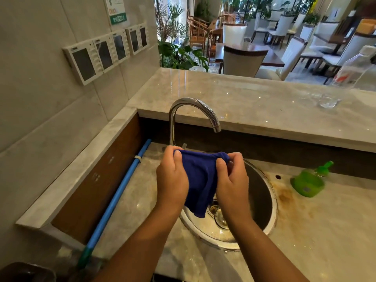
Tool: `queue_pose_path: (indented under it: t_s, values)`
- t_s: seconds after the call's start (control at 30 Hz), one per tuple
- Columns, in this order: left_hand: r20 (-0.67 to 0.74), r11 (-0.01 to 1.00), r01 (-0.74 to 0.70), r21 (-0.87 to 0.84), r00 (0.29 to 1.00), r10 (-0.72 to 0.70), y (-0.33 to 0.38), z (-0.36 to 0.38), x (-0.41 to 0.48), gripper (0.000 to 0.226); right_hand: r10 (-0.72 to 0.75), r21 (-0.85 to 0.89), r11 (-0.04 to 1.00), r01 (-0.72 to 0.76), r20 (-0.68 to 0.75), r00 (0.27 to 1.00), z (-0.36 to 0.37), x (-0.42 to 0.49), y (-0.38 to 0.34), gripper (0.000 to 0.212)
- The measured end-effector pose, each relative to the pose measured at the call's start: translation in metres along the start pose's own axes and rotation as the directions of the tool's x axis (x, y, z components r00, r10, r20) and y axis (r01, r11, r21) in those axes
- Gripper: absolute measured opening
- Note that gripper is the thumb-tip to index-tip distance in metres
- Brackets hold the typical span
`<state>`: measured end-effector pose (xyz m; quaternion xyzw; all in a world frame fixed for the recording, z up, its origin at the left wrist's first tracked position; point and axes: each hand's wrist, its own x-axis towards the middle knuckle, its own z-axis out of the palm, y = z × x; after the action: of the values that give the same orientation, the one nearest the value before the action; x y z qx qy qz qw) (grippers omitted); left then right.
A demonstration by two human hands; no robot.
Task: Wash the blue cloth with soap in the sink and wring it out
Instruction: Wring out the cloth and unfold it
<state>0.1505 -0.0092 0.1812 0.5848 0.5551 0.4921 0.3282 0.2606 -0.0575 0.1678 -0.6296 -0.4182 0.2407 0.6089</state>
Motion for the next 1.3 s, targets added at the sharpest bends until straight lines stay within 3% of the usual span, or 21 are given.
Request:
queue_pose_path:
  t_s: [0.13, 0.2, 0.27, 0.37, 0.47, 0.53, 0.6, 0.7, 0.8, 0.93, 1.03, 1.13, 1.23, 1.3]
  values:
    - [0.000, 0.963, -0.267, 0.042, 0.964, 0.268, 0.006, 0.004, -0.001, 0.016, -0.002, 0.017, 1.000, 0.005, -0.139, 0.990, 0.009, 0.008, 0.005, 0.015]
    - [0.026, 0.954, -0.298, 0.042, 0.954, 0.297, 0.004, -0.001, 0.006, 0.017, -0.063, -0.012, 0.998, 0.062, -0.138, 0.988, 0.005, 0.013, 0.005, 0.014]
    - [0.085, 0.969, -0.245, 0.008, 0.966, 0.244, 0.000, -0.009, 0.017, 0.020, -0.154, -0.098, 0.984, 0.150, -0.030, 0.988, -0.004, 0.021, 0.003, 0.010]
    - [0.107, 0.986, -0.031, -0.163, 0.993, 0.048, -0.004, -0.015, 0.022, 0.030, -0.264, -0.284, 0.916, 0.284, 0.109, 0.958, -0.014, 0.030, 0.003, 0.003]
    - [0.112, 0.889, 0.302, -0.345, 0.953, -0.281, -0.006, -0.006, 0.012, 0.046, -0.280, -0.243, 0.928, 0.282, 0.046, 0.959, -0.008, 0.029, 0.000, 0.002]
    - [0.344, 0.636, 0.597, -0.488, 0.802, -0.489, -0.008, -0.007, 0.011, 0.064, -0.245, -0.172, 0.954, 0.244, 0.013, 0.969, -0.002, 0.026, -0.001, 0.003]
    - [0.570, 0.373, 0.766, -0.523, 0.640, -0.516, -0.009, -0.014, 0.009, 0.062, -0.223, -0.149, 0.964, 0.220, -0.006, 0.975, -0.001, 0.025, 0.002, 0.004]
    - [0.730, 0.276, 0.846, -0.456, 0.533, -0.428, -0.013, -0.022, 0.001, 0.042, -0.259, -0.173, 0.953, 0.250, -0.036, 0.965, -0.003, 0.022, 0.002, 0.007]
    - [0.704, 0.376, 0.814, -0.443, 0.576, -0.416, -0.020, -0.021, -0.009, 0.027, -0.268, -0.169, 0.953, 0.251, -0.088, 0.959, -0.005, 0.019, 0.000, 0.010]
    - [0.430, 0.764, 0.547, -0.343, 0.814, -0.390, -0.022, -0.014, -0.011, 0.012, -0.230, -0.160, 0.963, 0.216, -0.074, 0.970, -0.003, 0.014, 0.000, 0.007]
    - [0.167, 0.964, 0.180, -0.197, 0.975, -0.148, -0.021, -0.008, -0.009, 0.015, -0.057, -0.006, 0.998, 0.056, -0.118, 0.991, 0.006, 0.006, -0.001, 0.010]
    - [0.054, 0.993, -0.095, -0.071, 0.994, 0.099, -0.018, -0.005, -0.007, 0.017, 0.176, 0.217, 0.966, -0.141, -0.154, 0.972, 0.013, 0.004, 0.000, 0.012]
    - [0.086, 0.978, -0.206, -0.032, 0.974, 0.208, -0.016, -0.003, -0.002, 0.017, 0.443, 0.453, 0.812, -0.367, -0.070, 0.894, 0.020, 0.002, 0.005, 0.017]
    - [0.136, 0.974, -0.227, -0.024, 0.964, 0.228, -0.016, -0.002, 0.001, 0.015, 0.642, 0.625, 0.523, -0.580, 0.159, 0.750, 0.023, 0.000, 0.007, 0.032]
